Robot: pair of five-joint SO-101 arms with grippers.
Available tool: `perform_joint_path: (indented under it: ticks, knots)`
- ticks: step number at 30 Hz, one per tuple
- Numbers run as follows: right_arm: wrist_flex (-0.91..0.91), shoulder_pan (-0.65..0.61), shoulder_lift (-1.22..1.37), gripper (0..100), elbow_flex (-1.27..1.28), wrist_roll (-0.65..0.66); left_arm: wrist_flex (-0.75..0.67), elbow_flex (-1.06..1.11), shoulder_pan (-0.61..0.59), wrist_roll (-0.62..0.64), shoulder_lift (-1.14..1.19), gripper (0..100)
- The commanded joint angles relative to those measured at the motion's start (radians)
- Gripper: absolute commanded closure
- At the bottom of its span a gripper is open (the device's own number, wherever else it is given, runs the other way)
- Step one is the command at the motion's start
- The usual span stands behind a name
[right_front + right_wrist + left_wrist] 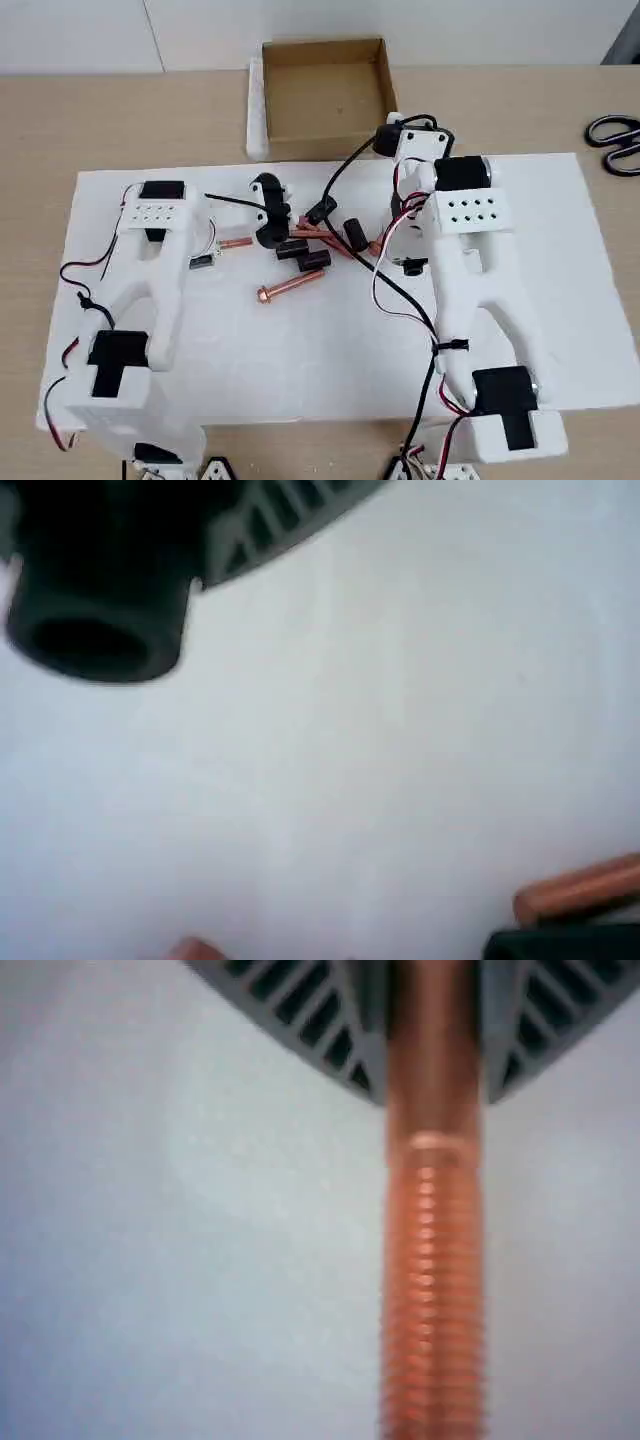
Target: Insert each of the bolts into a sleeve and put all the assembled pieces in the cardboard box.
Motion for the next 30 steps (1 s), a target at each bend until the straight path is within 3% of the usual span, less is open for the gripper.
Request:
perform_joint_path:
  ticks: [1,7,13,18,26,30]
  knots:
    - [-0.005,0.007,-0.054,98.0,-0.011,0.009,-0.025,-0.047,-0.005,-0.049,-0.011,90]
    - [-0.005,0.007,-0.054,98.0,-0.009,0.009,0.003,-0.048,-0.002,-0.043,-0.015,88]
    - [-0.007,0.005,-0.054,98.0,-0.009,0.009,0.005,-0.159,-0.006,0.201,-0.017,88]
    - [-0.01,0.005,-0.056,98.0,-0.009,0.009,0.057,-0.321,-0.008,0.597,-0.017,88]
    - [-0.012,0.005,-0.058,98.0,-0.011,0.009,0.279,-0.487,-0.003,1.602,-0.017,88]
    - [-0.012,0.005,-0.058,98.0,-0.011,0.009,0.325,-0.484,-0.002,1.913,-0.008,88]
